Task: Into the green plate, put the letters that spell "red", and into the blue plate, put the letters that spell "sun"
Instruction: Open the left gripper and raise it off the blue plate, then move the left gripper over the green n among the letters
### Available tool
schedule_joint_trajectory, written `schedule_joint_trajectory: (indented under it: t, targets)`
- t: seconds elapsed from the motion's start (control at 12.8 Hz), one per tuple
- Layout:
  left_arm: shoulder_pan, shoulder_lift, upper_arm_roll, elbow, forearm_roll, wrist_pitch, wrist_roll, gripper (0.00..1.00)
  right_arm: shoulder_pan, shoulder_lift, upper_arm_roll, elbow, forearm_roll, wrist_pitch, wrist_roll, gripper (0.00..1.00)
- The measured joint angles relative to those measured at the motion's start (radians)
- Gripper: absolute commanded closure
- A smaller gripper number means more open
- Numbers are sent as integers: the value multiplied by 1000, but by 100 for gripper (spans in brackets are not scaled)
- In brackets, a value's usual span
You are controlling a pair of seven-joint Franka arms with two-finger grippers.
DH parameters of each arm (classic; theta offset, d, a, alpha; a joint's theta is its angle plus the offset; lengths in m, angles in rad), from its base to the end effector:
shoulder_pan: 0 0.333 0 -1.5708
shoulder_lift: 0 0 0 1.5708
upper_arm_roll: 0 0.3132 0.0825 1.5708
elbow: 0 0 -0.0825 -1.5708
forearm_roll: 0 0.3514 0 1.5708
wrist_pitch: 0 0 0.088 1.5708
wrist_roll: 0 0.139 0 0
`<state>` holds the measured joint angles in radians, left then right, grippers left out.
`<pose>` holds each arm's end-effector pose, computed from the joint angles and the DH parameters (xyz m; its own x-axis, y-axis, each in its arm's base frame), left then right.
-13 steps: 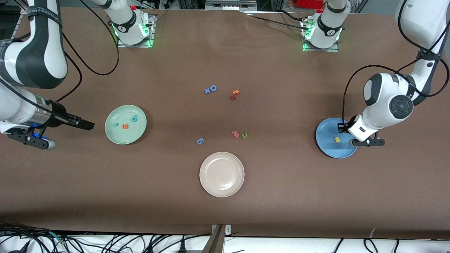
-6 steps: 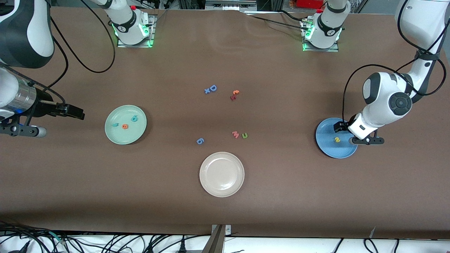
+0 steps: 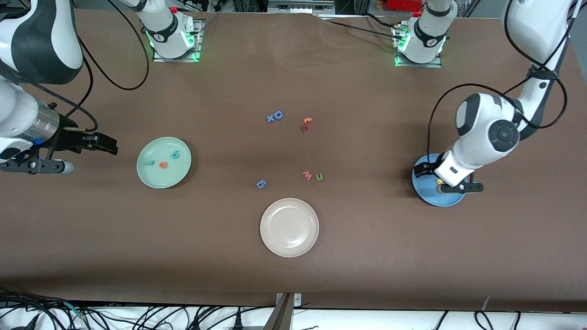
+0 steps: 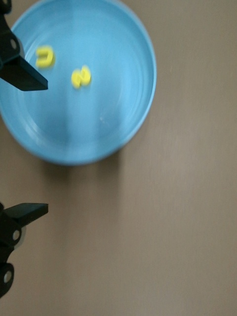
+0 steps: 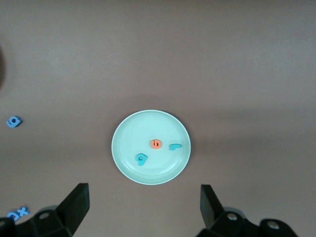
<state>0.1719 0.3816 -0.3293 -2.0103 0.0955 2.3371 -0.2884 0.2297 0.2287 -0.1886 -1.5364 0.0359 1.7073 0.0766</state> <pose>0.5690 -0.0826 0.2593 0.9956 0.0825 -0.0442 0.0844 -0.9955 0.0433 0.5902 0.0383 0.4907 0.9979 -0.0379 -0.0530 -0.0374 -0.9992 0.0113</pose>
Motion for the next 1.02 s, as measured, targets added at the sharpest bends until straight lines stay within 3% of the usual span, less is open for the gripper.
schedule_joint_trajectory:
  t: [0.16, 0.39, 1.02]
  targets:
    - [-76, 6, -2, 8, 0, -1, -118, 0, -112, -13, 113, -2, -18, 2, 14, 1]
    - [-180, 30, -3, 40, -2, -1, -335, 0, -232, -18, 211, -4, -19, 3, 14, 1]
    - [-333, 234, -3, 247, -3, -1, -1087, 0, -249, -18, 231, -10, -19, 4, 16, 1]
